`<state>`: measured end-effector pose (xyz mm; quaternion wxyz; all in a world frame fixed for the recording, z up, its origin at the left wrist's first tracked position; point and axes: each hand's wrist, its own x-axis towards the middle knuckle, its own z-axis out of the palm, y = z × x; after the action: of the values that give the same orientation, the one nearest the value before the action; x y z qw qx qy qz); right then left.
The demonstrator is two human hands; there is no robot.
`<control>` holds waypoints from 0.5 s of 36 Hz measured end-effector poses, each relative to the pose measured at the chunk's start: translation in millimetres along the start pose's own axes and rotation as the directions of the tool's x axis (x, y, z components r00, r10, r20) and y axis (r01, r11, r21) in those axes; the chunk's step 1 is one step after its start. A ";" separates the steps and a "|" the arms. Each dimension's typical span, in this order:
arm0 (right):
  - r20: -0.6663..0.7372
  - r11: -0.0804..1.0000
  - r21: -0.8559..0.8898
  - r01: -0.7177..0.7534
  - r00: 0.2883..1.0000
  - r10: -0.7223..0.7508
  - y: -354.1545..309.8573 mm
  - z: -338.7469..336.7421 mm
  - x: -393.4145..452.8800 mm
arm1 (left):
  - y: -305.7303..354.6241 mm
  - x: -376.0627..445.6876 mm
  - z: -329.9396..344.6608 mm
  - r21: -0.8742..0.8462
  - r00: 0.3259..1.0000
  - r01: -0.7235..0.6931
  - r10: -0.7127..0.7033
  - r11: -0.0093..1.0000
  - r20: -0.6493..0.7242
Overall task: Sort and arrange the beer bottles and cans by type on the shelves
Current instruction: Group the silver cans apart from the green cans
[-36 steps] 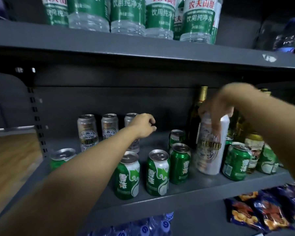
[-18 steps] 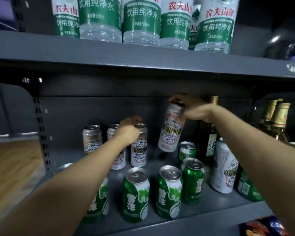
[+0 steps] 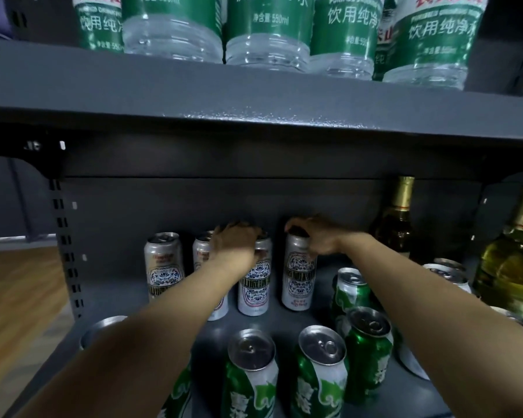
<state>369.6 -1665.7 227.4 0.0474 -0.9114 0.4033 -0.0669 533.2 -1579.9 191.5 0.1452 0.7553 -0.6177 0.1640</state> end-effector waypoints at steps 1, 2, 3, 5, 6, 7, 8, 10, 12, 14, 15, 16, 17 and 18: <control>0.014 1.000 0.000 0.002 1.000 -0.002 0.7 1.5 1.4 | -0.1 0.1 0.4 0.001 1.000 0.000 0.000 1.000 0.000; 0.023 1.000 0.003 0.005 1.000 -0.005 1.7 3.2 3.2 | -0.2 0.2 0.9 0.006 1.000 0.001 -0.001 1.000 0.001; 0.027 1.000 0.006 0.008 1.000 -0.008 2.9 4.8 4.7 | 0.0 0.1 1.1 0.010 1.000 0.003 -0.003 1.000 0.001; 0.014 1.000 0.007 0.009 1.000 -0.009 5.6 7.7 8.5 | 0.8 -0.5 0.9 0.014 1.000 0.006 -0.006 1.000 0.002; 0.008 1.000 0.005 0.003 1.000 -0.003 6.2 9.5 10.0 | 1.2 -0.6 1.0 0.018 1.000 0.007 -0.007 1.000 0.000; 0.008 1.000 0.000 -0.006 1.000 0.006 6.2 11.2 11.0 | 1.7 -0.7 0.9 0.018 1.000 0.008 -0.008 1.000 -0.002; 0.014 1.000 -0.015 -0.016 1.000 0.017 5.7 12.4 10.6 | 2.2 -0.7 1.1 0.017 1.000 0.010 -0.010 1.000 -0.002; 0.018 0.999 -0.038 -0.033 0.999 0.034 5.8 12.7 7.6 | 3.3 -1.8 1.1 0.019 1.000 0.017 -0.017 1.000 0.007; 0.001 0.998 -0.002 -0.057 0.998 0.057 7.9 6.3 -0.4 | 5.1 -4.2 1.1 0.048 1.000 0.014 -0.015 0.999 0.006; -0.039 0.996 0.026 -0.090 0.995 0.091 15.4 -7.7 -14.5 | 9.5 -7.2 1.3 0.053 1.000 0.008 -0.008 0.999 -0.009; -0.053 0.993 0.000 -0.117 0.992 0.117 20.3 -16.3 -24.5 | 13.7 -8.9 0.6 0.037 1.000 0.004 -0.003 0.999 -0.026; -0.059 0.986 -0.049 -0.159 0.986 0.156 25.5 -25.4 -36.4 | 19.3 -10.3 -0.3 0.018 0.999 -0.005 0.006 1.000 -0.044; -0.058 0.976 -0.095 -0.198 0.979 0.193 31.6 -33.6 -48.2 | 26.9 -11.8 -2.1 0.001 0.998 -0.023 0.023 1.000 -0.060; -0.042 0.962 -0.126 -0.242 0.970 0.238 39.5 -40.6 -59.4 | 36.0 -13.0 -4.1 -0.017 0.997 -0.048 0.047 0.999 -0.066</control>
<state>294.7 -1649.4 256.9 -0.0096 -0.8560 0.5148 -0.0465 495.2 -1573.7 190.3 0.1685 0.7333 -0.6319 0.1861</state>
